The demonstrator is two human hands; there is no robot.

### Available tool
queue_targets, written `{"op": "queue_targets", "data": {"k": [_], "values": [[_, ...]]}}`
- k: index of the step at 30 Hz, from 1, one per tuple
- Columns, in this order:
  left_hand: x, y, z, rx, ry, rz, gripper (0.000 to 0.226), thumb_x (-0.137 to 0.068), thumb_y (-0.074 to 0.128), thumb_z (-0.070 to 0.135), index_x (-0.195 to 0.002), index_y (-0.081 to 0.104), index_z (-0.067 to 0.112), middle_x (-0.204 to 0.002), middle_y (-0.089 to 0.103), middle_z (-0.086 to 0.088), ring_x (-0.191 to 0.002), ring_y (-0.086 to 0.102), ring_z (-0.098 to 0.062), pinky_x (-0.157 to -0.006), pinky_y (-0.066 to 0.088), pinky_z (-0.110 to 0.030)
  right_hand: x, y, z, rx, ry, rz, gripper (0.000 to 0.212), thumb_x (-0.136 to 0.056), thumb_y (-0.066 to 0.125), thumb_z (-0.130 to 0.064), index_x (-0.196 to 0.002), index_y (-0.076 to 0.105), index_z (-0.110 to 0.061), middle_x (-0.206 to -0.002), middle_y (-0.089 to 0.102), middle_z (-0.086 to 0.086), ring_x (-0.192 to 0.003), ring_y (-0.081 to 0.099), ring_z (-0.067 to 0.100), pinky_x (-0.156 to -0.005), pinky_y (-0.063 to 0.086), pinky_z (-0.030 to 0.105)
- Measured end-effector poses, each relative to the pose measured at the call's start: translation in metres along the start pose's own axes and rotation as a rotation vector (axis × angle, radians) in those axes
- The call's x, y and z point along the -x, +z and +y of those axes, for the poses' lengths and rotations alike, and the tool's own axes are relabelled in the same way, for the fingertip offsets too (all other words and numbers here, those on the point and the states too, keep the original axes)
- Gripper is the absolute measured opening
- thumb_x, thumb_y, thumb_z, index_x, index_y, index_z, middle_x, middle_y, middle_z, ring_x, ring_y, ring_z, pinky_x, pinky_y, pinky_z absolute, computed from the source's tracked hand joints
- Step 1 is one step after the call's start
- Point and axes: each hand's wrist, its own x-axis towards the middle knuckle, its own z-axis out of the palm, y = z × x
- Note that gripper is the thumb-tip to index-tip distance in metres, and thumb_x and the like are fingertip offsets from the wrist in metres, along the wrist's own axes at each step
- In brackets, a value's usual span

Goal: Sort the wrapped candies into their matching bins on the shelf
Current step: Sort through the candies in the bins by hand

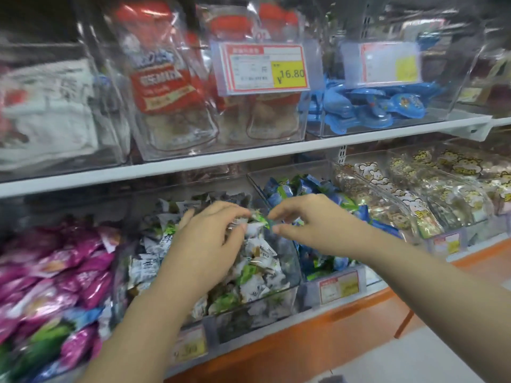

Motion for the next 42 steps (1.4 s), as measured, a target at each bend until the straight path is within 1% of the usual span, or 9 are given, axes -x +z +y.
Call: {"op": "queue_targets", "data": {"k": [3, 5, 9, 16, 20, 29, 35, 39, 42], "values": [[0.021, -0.028, -0.021, -0.025, -0.011, 0.091, 0.025, -0.095, 0.046, 0.035, -0.113, 0.063, 0.033, -0.113, 0.058, 0.019, -0.103, 0.057, -0.009, -0.103, 0.038, -0.047, -0.01, 0.012, -0.04, -0.038, -0.091, -0.009, 0.024, -0.09, 0.06, -0.035, -0.112, 0.066, -0.026, -0.101, 0.064, -0.014, -0.094, 0.058, 0.002, -0.078, 0.047, 0.014], [0.037, -0.046, -0.035, -0.052, -0.024, 0.149, 0.031, -0.09, 0.043, 0.039, -0.11, 0.065, 0.031, -0.108, 0.061, 0.017, -0.099, 0.059, -0.01, -0.1, 0.041, -0.049, -0.016, 0.021, -0.063, -0.046, -0.131, -0.014, 0.023, -0.09, 0.06, -0.034, -0.111, 0.066, -0.026, -0.096, 0.063, -0.016, -0.092, 0.058, 0.001, -0.07, 0.042, 0.006], [0.068, -0.075, -0.065, -0.081, -0.092, 0.233, 0.031, -0.089, 0.045, 0.036, -0.109, 0.068, 0.027, -0.107, 0.062, 0.015, -0.1, 0.061, -0.012, -0.098, 0.044, -0.045, -0.024, 0.045, -0.103, -0.098, -0.195, -0.039, 0.019, -0.09, 0.06, -0.034, -0.105, 0.068, -0.026, -0.096, 0.066, -0.014, -0.091, 0.061, 0.003, -0.082, 0.051, 0.026], [0.12, -0.107, -0.102, -0.075, -0.237, 0.295, 0.023, -0.094, 0.053, 0.024, -0.112, 0.066, 0.028, -0.106, 0.059, 0.019, -0.093, 0.051, 0.002, -0.077, 0.035, -0.003, -0.026, 0.087, -0.154, -0.071, -0.264, -0.095, 0.019, -0.091, 0.06, -0.032, -0.107, 0.068, -0.025, -0.101, 0.068, -0.01, -0.092, 0.062, 0.006, -0.08, 0.048, 0.022], [0.151, -0.125, -0.112, -0.055, -0.322, 0.322, 0.023, -0.093, 0.055, 0.021, -0.112, 0.067, 0.026, -0.11, 0.062, 0.013, -0.1, 0.057, -0.007, -0.084, 0.041, -0.021, -0.021, 0.091, -0.179, -0.084, -0.323, -0.136, 0.019, -0.091, 0.06, -0.029, -0.107, 0.068, -0.023, -0.104, 0.069, -0.008, -0.095, 0.061, 0.006, -0.081, 0.047, 0.02], [0.177, -0.138, -0.118, -0.046, -0.451, 0.295, 0.025, -0.094, 0.054, 0.025, -0.117, 0.064, 0.026, -0.119, 0.061, 0.011, -0.096, 0.06, -0.012, -0.088, 0.046, -0.03, -0.014, 0.108, -0.202, 0.06, -0.41, -0.214, 0.029, -0.092, 0.057, -0.033, -0.119, 0.062, -0.024, -0.112, 0.065, -0.007, -0.094, 0.059, 0.009, -0.082, 0.049, 0.027], [0.184, -0.119, -0.133, -0.094, -0.46, 0.234, 0.027, -0.094, 0.053, 0.026, -0.12, 0.063, 0.026, -0.12, 0.061, 0.009, -0.109, 0.056, -0.011, -0.094, 0.044, -0.03, -0.031, 0.144, -0.21, 0.284, -0.488, -0.134, 0.045, -0.091, 0.054, -0.039, -0.134, 0.049, -0.026, -0.133, 0.054, -0.006, -0.119, 0.05, 0.015, -0.1, 0.034, 0.031], [0.182, -0.131, -0.138, -0.163, -0.39, 0.222, 0.027, -0.094, 0.052, 0.028, -0.12, 0.062, 0.029, -0.114, 0.059, 0.013, -0.095, 0.055, -0.009, -0.089, 0.043, -0.029, -0.042, 0.156, -0.208, 0.378, -0.506, -0.113, 0.042, -0.09, 0.056, -0.043, -0.13, 0.052, -0.03, -0.128, 0.056, -0.009, -0.118, 0.049, 0.014, -0.098, 0.031, 0.033], [0.181, -0.137, -0.144, -0.155, -0.349, 0.212, 0.027, -0.095, 0.051, 0.029, -0.121, 0.061, 0.031, -0.107, 0.053, 0.02, -0.086, 0.05, -0.002, -0.087, 0.043, -0.024, -0.048, 0.154, -0.207, 0.271, -0.49, -0.104, 0.029, -0.091, 0.056, -0.038, -0.119, 0.062, -0.032, -0.118, 0.064, -0.011, -0.107, 0.056, 0.012, -0.095, 0.039, 0.028]]}}
